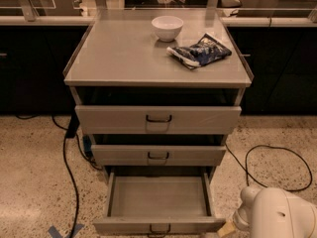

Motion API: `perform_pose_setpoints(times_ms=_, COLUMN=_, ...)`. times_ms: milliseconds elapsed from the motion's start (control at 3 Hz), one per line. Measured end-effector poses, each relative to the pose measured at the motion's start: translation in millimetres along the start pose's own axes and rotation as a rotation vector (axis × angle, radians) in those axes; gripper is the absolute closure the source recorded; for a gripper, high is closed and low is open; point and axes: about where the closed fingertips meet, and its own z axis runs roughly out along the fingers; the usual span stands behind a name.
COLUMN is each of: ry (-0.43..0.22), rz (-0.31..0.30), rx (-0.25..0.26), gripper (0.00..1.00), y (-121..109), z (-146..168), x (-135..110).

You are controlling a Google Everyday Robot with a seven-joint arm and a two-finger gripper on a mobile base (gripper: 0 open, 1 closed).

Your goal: Close bottom drawer

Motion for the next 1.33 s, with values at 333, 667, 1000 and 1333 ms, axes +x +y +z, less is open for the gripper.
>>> perform_pose_setpoints(times_ms=333, ry=0.002, rz=0.018, rx=-0.024, gripper=0.00, y=-1, z=-2, x=-12)
perform_pose_setpoints(times_ms=667, ry=-0.013, rz=0.045, rx=-0.052, gripper=0.00, y=-1, z=-7, x=-25)
perform_pose_setpoints(times_ms=1000, ry=-0.036, rz=0.080, rx=-0.088, gripper=0.00, y=2, z=-15, x=-40)
perform_pose_setpoints(times_ms=1333, ry=-0.060, rz=0.111, rx=-0.122, gripper=0.00, y=6, z=-30, x=-56)
